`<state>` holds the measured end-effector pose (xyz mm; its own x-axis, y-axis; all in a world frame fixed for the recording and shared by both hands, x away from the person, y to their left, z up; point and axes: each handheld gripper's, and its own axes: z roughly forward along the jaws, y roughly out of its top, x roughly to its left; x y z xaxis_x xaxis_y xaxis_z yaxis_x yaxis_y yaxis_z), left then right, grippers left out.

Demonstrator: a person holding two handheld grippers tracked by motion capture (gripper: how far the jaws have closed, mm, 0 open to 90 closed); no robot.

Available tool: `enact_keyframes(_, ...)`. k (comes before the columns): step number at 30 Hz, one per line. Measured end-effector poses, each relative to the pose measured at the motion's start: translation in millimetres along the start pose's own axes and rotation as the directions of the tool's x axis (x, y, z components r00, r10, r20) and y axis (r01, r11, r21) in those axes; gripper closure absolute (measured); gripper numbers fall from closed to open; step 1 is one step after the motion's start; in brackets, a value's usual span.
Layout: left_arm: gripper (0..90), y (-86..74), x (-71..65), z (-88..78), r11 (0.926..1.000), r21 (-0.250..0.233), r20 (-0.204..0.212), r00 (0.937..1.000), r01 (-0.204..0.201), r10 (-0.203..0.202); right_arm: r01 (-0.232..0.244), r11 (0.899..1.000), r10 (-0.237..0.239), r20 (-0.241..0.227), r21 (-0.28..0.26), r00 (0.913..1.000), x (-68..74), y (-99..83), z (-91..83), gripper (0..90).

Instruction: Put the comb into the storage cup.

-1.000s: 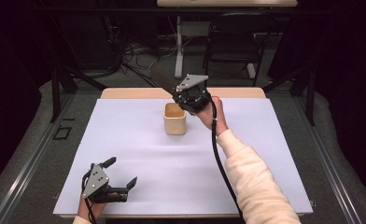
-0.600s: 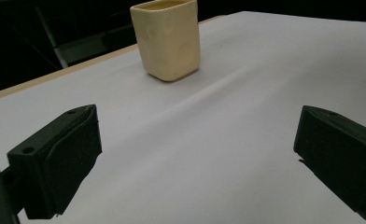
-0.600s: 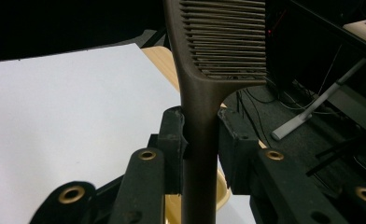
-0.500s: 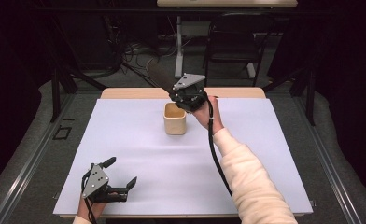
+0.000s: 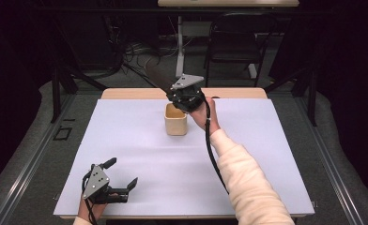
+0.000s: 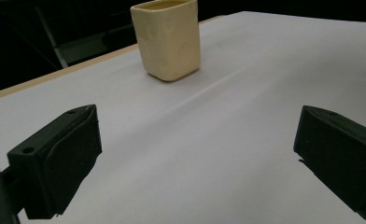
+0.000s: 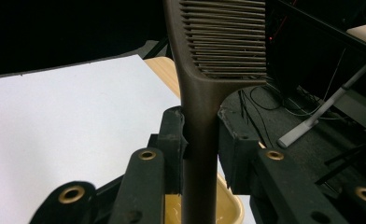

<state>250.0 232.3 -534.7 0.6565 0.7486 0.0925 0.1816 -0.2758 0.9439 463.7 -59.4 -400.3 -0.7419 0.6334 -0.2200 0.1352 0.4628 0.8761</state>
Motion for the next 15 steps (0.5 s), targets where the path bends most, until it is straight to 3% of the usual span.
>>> enact_keyframes(15, 0.8, -0.1, 0.5, -0.1, 1.0000, 0.001, -0.001, 1.0000, -0.002, 0.002, -0.011, 1.000, 0.011, -0.008, -0.022, 0.9999, 1.6, -2.4, 8.3, 72.4)
